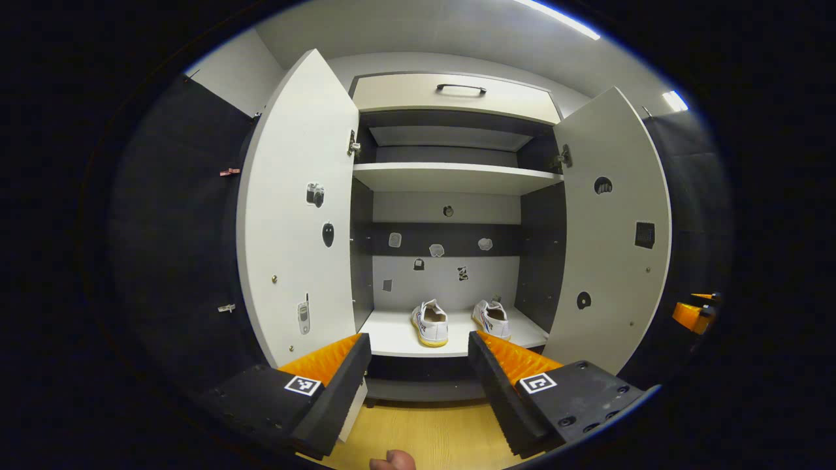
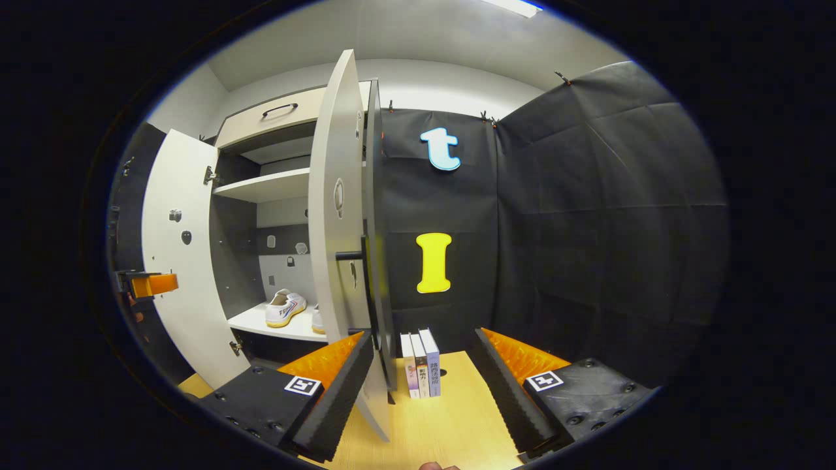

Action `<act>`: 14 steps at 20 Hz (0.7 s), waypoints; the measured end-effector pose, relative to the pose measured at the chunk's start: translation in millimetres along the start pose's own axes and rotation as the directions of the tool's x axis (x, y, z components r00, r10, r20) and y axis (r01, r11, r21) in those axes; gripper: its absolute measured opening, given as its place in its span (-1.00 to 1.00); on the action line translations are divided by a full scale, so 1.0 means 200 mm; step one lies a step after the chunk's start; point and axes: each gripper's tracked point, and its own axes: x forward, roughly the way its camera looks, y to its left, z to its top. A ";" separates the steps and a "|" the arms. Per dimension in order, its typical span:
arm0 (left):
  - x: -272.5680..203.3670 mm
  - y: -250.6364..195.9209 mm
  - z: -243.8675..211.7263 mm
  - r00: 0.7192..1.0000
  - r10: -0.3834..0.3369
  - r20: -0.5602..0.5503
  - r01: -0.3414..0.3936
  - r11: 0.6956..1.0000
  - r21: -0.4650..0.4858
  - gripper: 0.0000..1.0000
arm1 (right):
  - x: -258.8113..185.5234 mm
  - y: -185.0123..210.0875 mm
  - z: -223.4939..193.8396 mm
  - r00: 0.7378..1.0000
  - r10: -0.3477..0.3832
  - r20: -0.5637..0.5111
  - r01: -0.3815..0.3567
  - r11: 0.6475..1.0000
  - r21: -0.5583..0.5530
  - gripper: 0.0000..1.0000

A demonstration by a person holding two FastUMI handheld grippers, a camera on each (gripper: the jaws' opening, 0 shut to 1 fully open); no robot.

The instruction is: Grab one shoe with the right hand and put it into the shoe cabinet, grab the other shoe with the left hand and put it into the shoe cabinet; then close the right door with the right hand and the left door with the left hand.

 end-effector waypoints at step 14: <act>-0.20 0.17 -0.01 1.000 0.020 0.009 -0.020 0.999 0.028 0.88 | 0.35 0.00 0.03 1.000 -0.015 0.005 0.014 0.999 0.035 0.94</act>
